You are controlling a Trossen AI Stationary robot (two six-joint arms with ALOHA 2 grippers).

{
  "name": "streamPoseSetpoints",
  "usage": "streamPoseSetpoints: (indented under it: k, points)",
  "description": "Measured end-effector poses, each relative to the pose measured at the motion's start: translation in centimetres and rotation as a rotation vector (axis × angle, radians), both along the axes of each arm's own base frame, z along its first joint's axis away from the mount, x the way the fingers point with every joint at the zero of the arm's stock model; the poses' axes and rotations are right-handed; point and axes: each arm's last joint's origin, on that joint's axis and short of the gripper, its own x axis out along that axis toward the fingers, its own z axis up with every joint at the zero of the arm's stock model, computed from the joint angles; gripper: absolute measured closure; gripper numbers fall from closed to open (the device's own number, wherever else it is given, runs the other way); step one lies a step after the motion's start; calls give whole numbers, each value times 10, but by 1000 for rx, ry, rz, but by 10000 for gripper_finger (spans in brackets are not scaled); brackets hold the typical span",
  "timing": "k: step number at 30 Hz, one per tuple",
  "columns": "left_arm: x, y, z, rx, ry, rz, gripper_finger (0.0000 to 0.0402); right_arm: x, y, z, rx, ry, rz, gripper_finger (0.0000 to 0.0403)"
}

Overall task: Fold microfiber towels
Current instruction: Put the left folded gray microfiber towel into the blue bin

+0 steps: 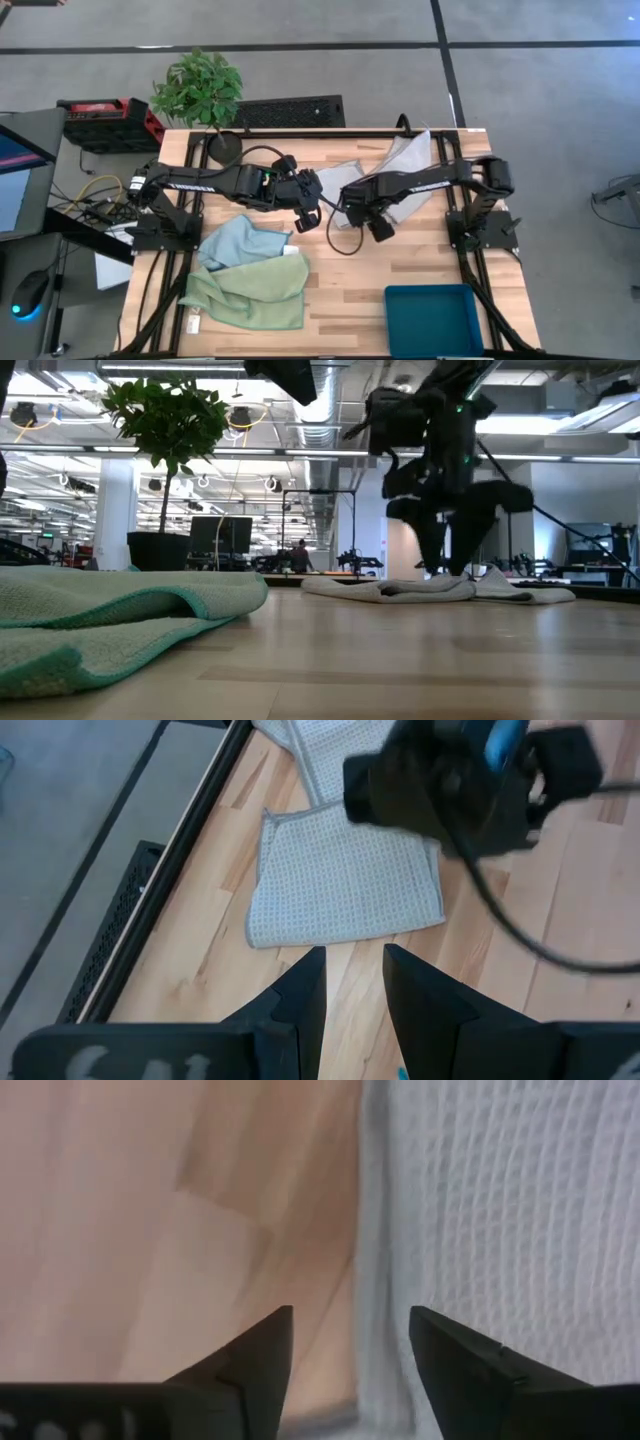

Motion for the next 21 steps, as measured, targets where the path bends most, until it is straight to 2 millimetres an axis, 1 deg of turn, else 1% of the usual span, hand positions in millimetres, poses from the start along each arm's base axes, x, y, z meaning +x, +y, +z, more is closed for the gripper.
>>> streamPoseSetpoints:
  k: [5,11,18,21]
  points:
    - [0,0,0,-3,6,-2,306,4,-2,-17,-51,48,-4,175]
    - [0,0,0,-3,6,-3,306,9,-4,-30,-51,59,-7,180]
    - [0,0,0,-3,6,-3,306,12,-8,-43,-68,101,-15,183]
    - [0,0,0,-3,6,-3,306,12,-8,-44,-69,102,-15,194]
